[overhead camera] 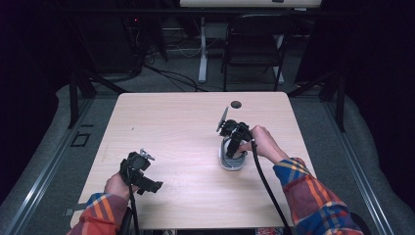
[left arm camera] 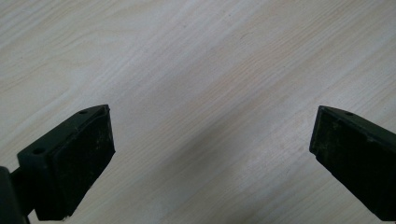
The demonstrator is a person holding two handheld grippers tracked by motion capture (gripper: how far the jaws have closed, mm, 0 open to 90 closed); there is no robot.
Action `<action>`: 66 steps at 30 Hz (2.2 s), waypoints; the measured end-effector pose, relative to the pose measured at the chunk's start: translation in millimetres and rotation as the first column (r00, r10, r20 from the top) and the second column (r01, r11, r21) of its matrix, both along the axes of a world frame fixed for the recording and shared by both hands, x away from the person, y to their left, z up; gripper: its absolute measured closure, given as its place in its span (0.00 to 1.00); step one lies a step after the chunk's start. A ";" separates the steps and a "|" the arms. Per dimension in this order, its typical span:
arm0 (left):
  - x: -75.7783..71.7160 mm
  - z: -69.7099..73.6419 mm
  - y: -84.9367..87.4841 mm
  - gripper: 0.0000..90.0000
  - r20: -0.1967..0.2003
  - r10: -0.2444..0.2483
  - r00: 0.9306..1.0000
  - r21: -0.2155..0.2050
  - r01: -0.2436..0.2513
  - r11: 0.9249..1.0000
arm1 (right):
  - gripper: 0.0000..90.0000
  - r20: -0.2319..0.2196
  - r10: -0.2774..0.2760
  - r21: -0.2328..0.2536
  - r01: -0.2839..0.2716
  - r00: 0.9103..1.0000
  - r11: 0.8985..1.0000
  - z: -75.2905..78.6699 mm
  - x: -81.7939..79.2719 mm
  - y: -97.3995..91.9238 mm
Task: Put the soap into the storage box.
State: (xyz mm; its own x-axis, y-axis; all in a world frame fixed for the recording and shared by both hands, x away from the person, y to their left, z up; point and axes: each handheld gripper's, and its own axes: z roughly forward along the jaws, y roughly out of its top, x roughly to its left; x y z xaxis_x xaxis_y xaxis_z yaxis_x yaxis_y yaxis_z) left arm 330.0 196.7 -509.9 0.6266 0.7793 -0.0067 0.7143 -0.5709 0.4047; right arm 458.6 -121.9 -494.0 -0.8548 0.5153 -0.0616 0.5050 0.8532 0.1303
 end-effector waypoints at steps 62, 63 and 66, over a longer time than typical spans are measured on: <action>-0.1 -0.8 -2.2 0.00 -0.009 -0.013 1.000 0.011 0.014 1.000 | 0.00 0.093 -0.048 0.134 0.036 0.994 0.990 49.2 -71.0 -97.4; -0.1 -0.7 -2.2 0.00 -0.008 -0.013 1.000 0.013 0.013 1.000 | 0.00 0.093 -0.048 0.134 0.036 0.994 0.990 49.2 -71.0 -97.4; 0.1 -1.0 -2.4 0.00 -0.010 -0.015 1.000 0.012 0.015 1.000 | 0.00 0.092 -0.068 0.119 0.057 0.993 0.991 42.2 -80.9 -112.0</action>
State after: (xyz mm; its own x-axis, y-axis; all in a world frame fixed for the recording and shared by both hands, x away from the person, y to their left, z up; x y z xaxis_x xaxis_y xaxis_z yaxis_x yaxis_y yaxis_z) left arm 330.1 194.3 -510.9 0.6382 0.7699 -0.0035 0.7097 -0.5865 0.3903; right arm 377.6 -233.9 -451.8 -0.8139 0.5758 -0.0778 0.5372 0.7967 0.2768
